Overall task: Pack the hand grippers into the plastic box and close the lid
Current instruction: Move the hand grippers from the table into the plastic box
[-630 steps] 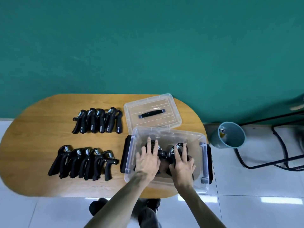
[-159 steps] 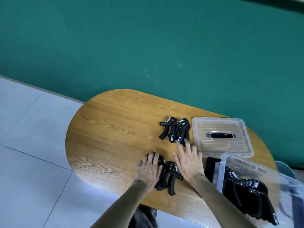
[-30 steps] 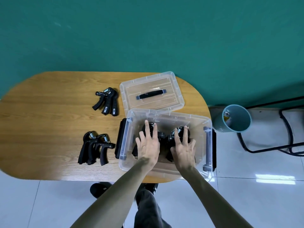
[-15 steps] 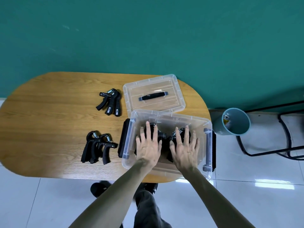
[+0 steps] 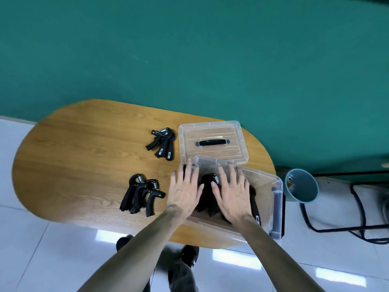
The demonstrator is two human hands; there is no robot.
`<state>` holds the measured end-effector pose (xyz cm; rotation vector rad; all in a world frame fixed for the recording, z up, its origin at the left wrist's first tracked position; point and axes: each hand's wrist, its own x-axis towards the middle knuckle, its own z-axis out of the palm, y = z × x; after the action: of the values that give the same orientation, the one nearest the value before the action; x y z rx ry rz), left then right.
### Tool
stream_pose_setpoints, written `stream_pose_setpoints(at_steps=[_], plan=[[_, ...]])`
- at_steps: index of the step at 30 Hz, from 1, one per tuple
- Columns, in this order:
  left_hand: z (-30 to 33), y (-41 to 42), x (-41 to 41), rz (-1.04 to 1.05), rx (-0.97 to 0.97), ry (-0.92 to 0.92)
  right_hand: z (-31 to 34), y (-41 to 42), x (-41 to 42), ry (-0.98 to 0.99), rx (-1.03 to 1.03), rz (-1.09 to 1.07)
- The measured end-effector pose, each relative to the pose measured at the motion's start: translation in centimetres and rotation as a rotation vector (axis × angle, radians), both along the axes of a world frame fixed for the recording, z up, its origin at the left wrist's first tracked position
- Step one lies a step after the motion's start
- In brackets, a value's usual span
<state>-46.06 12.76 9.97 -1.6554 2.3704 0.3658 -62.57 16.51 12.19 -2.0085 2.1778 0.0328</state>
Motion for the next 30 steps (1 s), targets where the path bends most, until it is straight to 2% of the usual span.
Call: stream_pose_setpoints(at_steps=[17, 24, 30], plan=[[-1.7, -1.8, 17.5, 0.160, 0.142, 0.044, 0.7, -6.5, 17.4, 0.045, 0.045, 0.070], [-4.3, -0.8, 22.0, 0.177, 0.231, 0.063, -1.3, -8.5, 21.7, 0.041, 0.088, 0.032], [-8.5, -1.1, 22.6, 0.190, 0.325, 0.057, -4.8, -10.5, 22.4, 0.059, 0.148, 0.050]])
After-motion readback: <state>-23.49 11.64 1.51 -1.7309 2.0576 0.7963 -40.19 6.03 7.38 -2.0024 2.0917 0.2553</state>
